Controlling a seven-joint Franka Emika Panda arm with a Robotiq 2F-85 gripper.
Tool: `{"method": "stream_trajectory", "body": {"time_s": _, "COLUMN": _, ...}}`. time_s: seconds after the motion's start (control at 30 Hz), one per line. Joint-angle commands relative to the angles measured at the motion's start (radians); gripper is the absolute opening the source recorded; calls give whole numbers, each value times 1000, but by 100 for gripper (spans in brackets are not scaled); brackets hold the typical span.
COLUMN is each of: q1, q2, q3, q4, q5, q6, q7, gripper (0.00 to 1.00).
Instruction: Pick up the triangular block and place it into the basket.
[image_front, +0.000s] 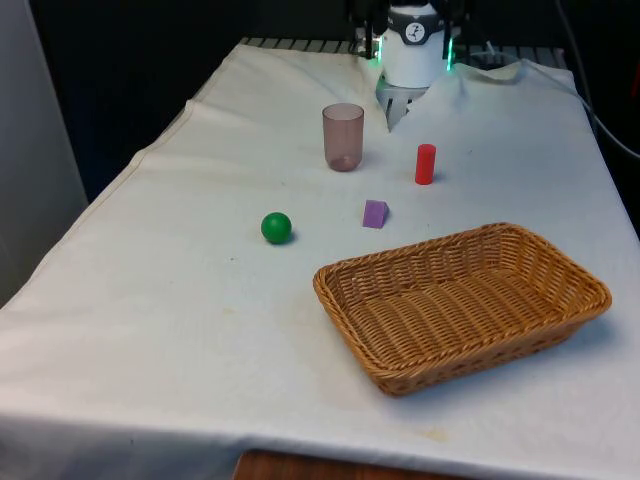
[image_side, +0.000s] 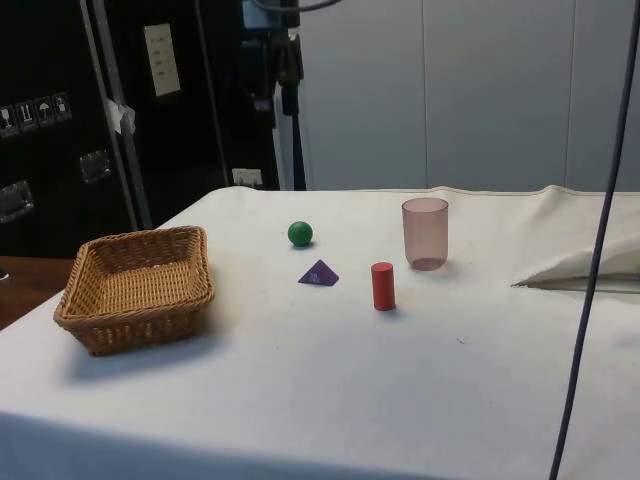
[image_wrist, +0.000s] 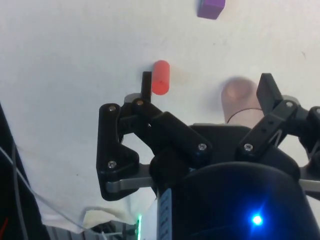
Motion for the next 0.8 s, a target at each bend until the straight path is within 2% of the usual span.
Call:
{"method": "stream_trajectory", "body": {"time_s": 0.0, "q1": 0, "q2": 0, "q3": -1, "q4": -13, "q5": -14, "q6": 23, "q7": 6, "gripper": 100}}
{"method": "stream_trajectory", "body": {"time_s": 0.2, "q1": -4, "q2": 16, "q3": -6, "q4": -43, "q5": -26, "q6": 85, "q7": 11, "gripper": 100}}
{"method": "stream_trajectory", "body": {"time_s": 0.23, "q1": -3, "q2": 12, "q3": -5, "q4": -40, "q5": -16, "q6": 69, "q7": 3, "gripper": 100}}
{"method": "stream_trajectory", "body": {"time_s": 0.4, "q1": -3, "q2": 37, "q3": -7, "q4": -62, "q5": -32, "q6": 134, "q7": 27, "gripper": 100}}
{"method": "stream_trajectory", "body": {"time_s": 0.5, "q1": -2, "q2": 46, "q3": -4, "q4": -73, "q5": -25, "q6": 149, "q7": 28, "gripper": 100}}
{"method": "stream_trajectory", "body": {"time_s": 0.53, "q1": -4, "q2": 47, "q3": -4, "q4": -68, "q5": -19, "q6": 137, "q7": 19, "gripper": 100}}
{"method": "stream_trajectory", "body": {"time_s": 0.57, "q1": -3, "q2": 53, "q3": -3, "q4": -84, "q5": -22, "q6": 166, "q7": 27, "gripper": 100}}
{"method": "stream_trajectory", "body": {"time_s": 0.77, "q1": -4, "q2": 69, "q3": -3, "q4": -122, "q5": -18, "q6": 227, "q7": 28, "gripper": 100}}
